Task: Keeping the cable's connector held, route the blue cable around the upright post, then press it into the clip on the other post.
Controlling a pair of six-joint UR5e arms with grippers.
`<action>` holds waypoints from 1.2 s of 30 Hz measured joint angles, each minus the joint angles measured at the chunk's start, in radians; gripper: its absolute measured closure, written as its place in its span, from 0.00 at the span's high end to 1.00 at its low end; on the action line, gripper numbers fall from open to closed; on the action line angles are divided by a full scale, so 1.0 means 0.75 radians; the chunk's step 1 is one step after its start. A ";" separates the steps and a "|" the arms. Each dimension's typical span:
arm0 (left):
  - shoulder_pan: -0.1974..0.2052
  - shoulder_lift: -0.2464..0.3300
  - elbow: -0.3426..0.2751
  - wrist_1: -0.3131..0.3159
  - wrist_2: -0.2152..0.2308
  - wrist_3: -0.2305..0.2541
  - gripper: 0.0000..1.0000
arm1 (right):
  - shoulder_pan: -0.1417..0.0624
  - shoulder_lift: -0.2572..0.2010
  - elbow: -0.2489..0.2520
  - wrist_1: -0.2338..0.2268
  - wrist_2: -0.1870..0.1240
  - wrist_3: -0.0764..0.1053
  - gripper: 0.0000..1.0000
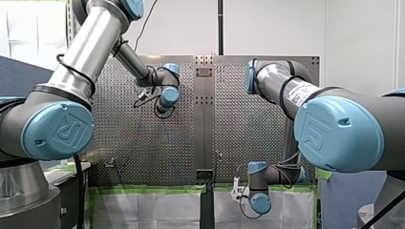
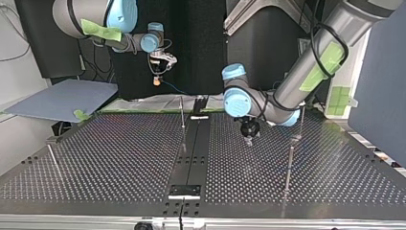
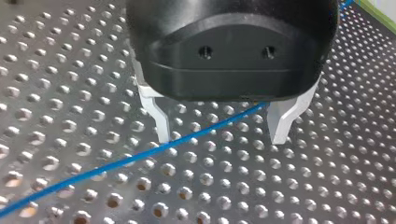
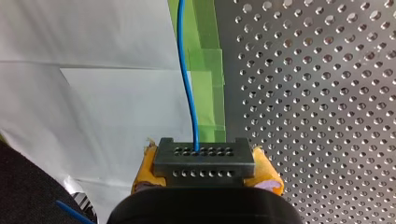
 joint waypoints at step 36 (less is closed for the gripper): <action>-0.029 -0.120 0.000 0.040 -0.020 -0.024 1.00 | 0.004 0.000 0.000 -0.002 -0.017 0.007 0.00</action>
